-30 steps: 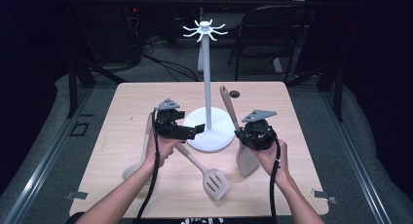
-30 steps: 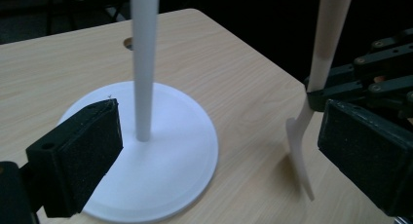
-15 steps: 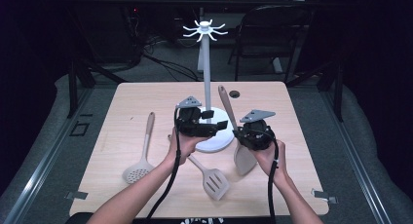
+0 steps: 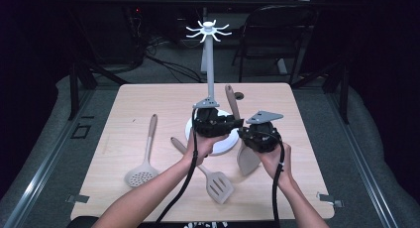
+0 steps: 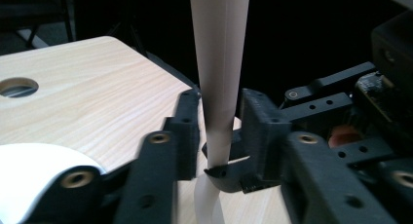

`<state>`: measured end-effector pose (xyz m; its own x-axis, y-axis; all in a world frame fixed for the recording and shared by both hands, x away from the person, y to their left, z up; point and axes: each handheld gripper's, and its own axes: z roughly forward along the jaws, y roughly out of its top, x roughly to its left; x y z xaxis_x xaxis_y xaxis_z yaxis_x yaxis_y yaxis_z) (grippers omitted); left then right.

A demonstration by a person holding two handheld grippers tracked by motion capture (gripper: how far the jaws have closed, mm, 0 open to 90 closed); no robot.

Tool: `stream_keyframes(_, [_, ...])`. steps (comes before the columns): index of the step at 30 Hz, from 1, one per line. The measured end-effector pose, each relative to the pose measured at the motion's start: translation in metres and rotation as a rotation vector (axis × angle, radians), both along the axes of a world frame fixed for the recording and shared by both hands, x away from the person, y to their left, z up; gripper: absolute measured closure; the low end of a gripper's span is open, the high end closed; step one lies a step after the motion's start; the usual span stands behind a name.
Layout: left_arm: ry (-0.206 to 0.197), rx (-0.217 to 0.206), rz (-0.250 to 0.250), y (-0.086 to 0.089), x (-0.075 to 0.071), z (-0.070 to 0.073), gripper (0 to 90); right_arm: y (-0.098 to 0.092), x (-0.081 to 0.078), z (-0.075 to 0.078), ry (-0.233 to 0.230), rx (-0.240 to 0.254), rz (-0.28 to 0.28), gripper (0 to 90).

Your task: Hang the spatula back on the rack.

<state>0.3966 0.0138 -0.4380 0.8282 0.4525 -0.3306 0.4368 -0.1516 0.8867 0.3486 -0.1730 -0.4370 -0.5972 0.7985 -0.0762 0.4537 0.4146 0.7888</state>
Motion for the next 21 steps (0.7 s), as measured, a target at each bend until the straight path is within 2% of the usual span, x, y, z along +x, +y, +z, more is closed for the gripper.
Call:
stream_keyframes(1, [-0.002,-0.005,0.001,0.000,0.000,0.000,75.3,0.000,-0.001,0.000,-0.004,-0.003,0.000,78.8])
stream_keyframes(4, [0.001,-0.023,-0.002,0.000,0.001,0.000,76.4,-0.001,-0.001,0.001,-0.006,0.007,-0.003,78.7])
stream_keyframes(10, [-0.043,-0.024,-0.028,0.002,0.001,0.007,77.0,-0.003,-0.002,0.003,-0.036,0.046,0.001,77.3])
stream_keyframes(16, [-0.078,-0.016,-0.015,0.009,0.004,0.014,77.2,-0.012,-0.003,0.001,-0.007,0.073,0.003,59.7])
stream_keyframes(19, [-0.090,-0.013,-0.012,0.012,0.007,0.017,77.2,-0.022,-0.004,-0.001,0.014,0.069,-0.001,51.2])
stream_keyframes(20, [-0.095,-0.018,-0.010,0.013,0.008,0.018,77.2,-0.025,-0.005,-0.004,0.019,0.083,-0.005,49.1])
stream_keyframes(21, [-0.099,-0.015,-0.008,0.014,0.009,0.019,77.2,-0.028,-0.005,-0.005,0.035,0.071,-0.005,45.5])
